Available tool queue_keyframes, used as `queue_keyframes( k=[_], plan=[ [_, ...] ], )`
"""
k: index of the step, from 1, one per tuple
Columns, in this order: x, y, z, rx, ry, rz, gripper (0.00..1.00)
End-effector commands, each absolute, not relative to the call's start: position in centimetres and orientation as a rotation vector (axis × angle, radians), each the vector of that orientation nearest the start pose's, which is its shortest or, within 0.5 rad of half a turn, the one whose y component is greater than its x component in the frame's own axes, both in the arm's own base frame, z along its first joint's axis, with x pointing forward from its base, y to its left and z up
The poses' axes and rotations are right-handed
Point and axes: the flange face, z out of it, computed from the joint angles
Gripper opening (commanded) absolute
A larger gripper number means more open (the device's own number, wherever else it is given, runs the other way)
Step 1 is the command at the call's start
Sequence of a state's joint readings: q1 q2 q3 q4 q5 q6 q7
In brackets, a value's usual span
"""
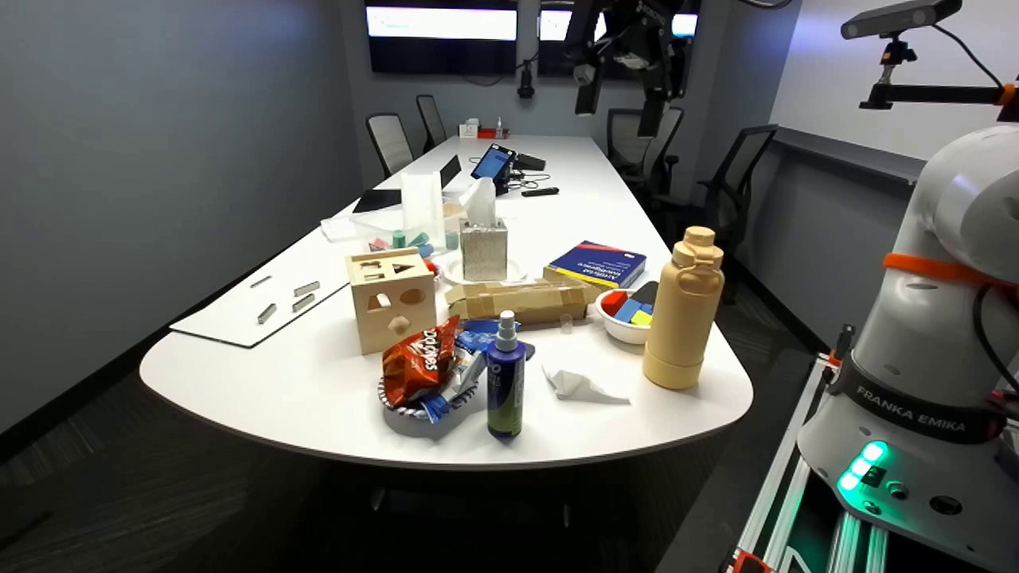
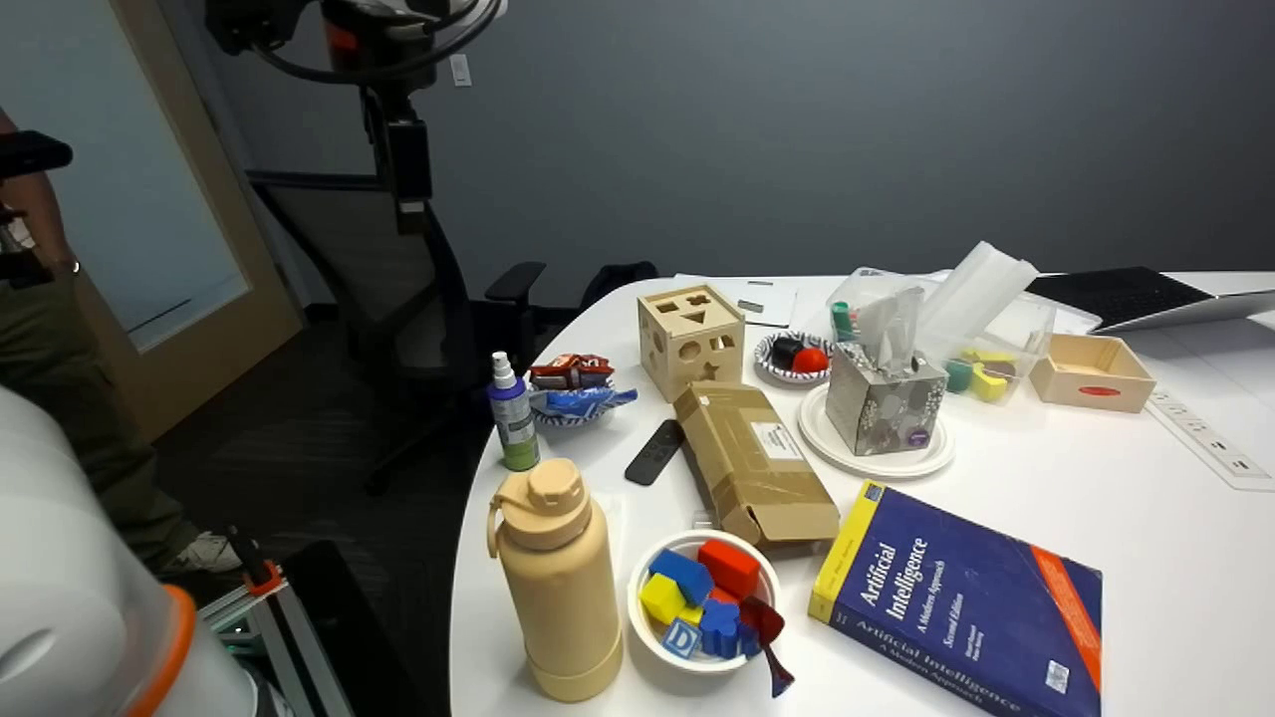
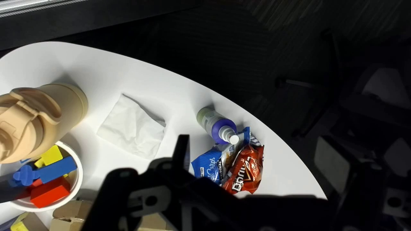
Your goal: Put the blue cube into the cube-shaped object
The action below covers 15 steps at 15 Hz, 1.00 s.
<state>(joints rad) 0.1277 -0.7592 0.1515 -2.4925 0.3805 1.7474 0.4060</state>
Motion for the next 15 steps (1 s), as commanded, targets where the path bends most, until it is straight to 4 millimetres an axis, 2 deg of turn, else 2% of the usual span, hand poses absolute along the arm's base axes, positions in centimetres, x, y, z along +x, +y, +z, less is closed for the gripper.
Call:
queue_keyframes(
  k=[1,4,6,11,15],
  plan=[
    [30.4,13.0,53.3,-2.86,0.335,0.109,1.0],
    [30.4,13.0,53.3,-2.86,0.335,0.109,1.0],
    [31.4,11.7,53.2,-2.852,0.45,0.096,1.0],
    [35.2,5.7,52.8,-2.826,0.764,0.04,1.0],
    [37.9,0.2,50.0,-2.793,1.084,-0.02,1.0]
  ],
)
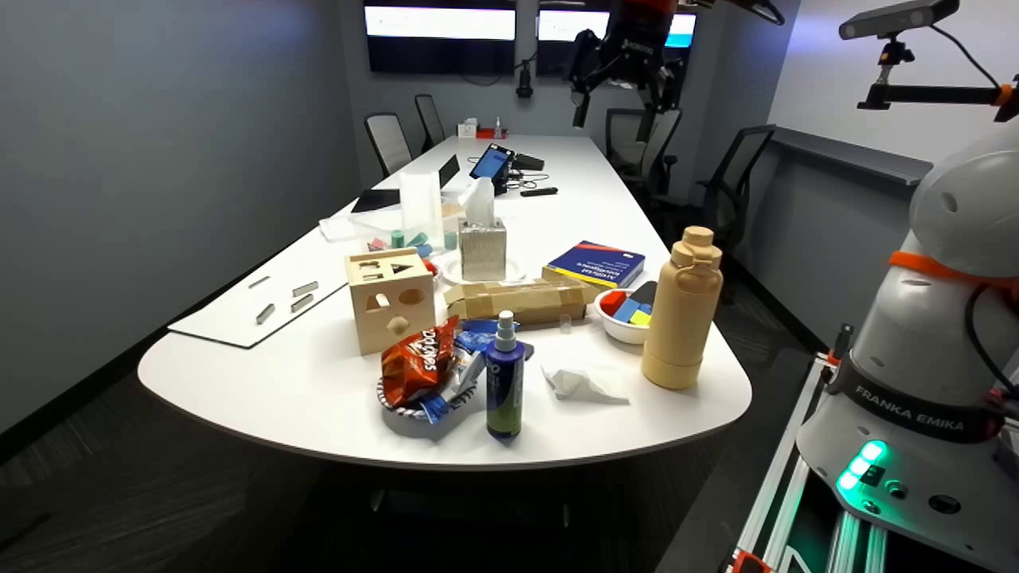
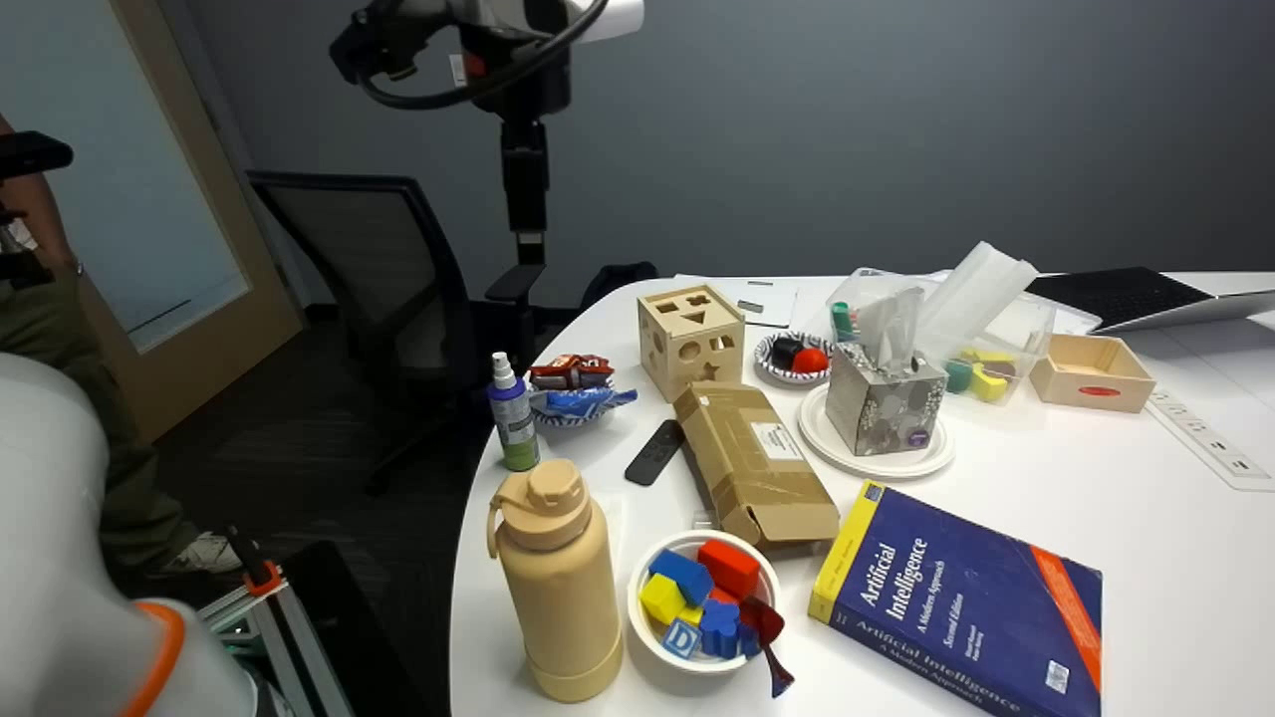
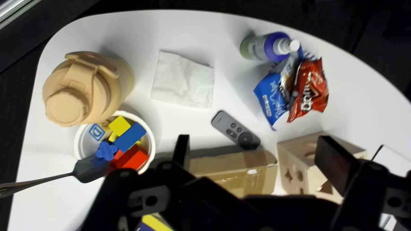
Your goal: Put the blue cube into the cube-shaped object
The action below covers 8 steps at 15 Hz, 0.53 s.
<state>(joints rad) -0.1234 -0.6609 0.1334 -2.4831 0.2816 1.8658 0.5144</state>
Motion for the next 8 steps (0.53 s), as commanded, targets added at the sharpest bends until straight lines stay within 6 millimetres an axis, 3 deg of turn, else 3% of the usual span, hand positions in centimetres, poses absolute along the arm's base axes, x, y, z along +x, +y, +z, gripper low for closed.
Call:
queue_keyframes(
  k=[1,8],
  plan=[
    [38.4,-0.9,48.9,-2.781,1.165,-0.023,1.0],
    [39.7,-5.3,42.1,-2.668,1.522,0.034,1.0]
  ],
)
